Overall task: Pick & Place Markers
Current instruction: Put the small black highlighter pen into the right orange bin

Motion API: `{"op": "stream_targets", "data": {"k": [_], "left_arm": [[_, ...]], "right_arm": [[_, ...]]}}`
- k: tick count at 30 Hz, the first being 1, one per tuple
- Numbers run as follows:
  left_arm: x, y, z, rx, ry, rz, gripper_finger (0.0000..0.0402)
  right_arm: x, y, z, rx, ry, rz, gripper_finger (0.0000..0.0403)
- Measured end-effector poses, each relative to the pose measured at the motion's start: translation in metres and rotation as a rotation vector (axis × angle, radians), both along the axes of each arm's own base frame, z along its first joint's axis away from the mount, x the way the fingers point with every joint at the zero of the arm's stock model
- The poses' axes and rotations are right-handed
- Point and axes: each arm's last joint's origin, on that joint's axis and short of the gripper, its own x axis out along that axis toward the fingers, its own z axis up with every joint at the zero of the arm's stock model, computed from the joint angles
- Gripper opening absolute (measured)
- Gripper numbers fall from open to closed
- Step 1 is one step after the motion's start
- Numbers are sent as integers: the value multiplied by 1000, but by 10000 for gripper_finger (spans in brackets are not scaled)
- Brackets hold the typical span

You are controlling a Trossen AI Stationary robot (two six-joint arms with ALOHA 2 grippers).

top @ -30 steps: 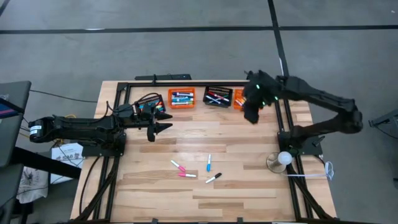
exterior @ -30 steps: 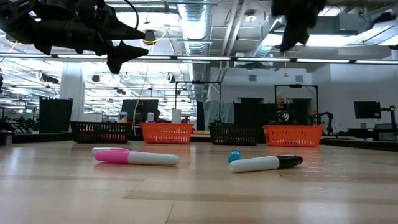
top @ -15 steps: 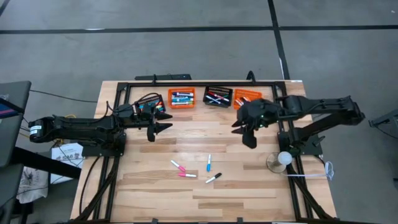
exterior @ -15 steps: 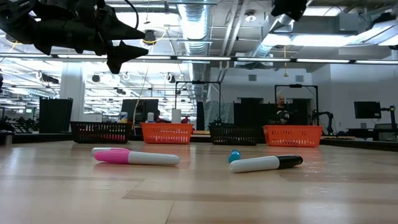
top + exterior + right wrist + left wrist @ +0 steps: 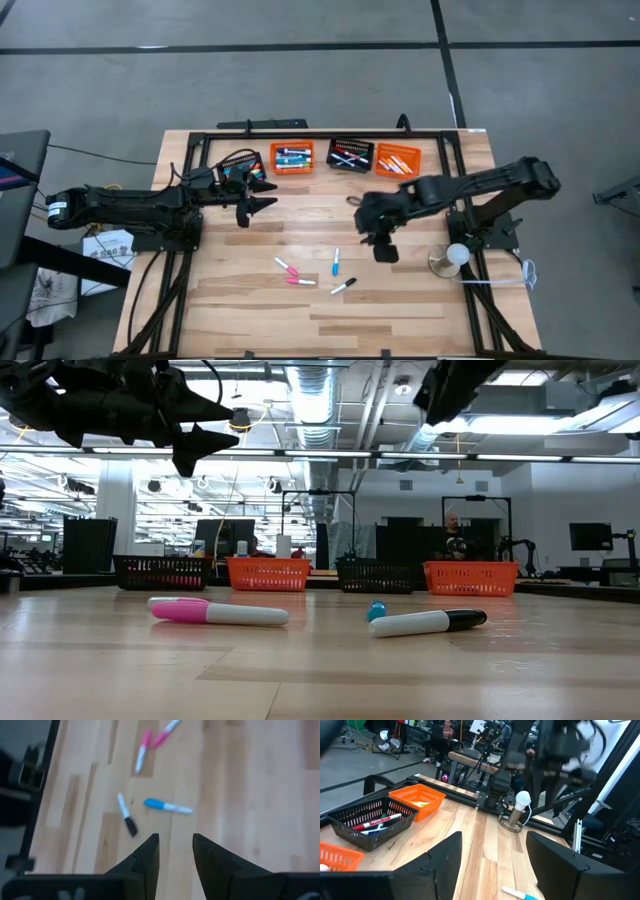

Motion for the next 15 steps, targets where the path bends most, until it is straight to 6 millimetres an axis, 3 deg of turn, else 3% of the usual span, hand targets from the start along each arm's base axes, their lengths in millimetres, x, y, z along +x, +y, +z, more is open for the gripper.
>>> {"op": "stream_targets", "data": {"k": [6, 15], "left_arm": [[0, 0, 0, 0, 0, 0, 220], [0, 0, 0, 0, 0, 0, 220]], "right_arm": [[25, 17, -34, 49, 79, 136, 107], [50, 43, -65, 81, 54, 256, 107]]}}
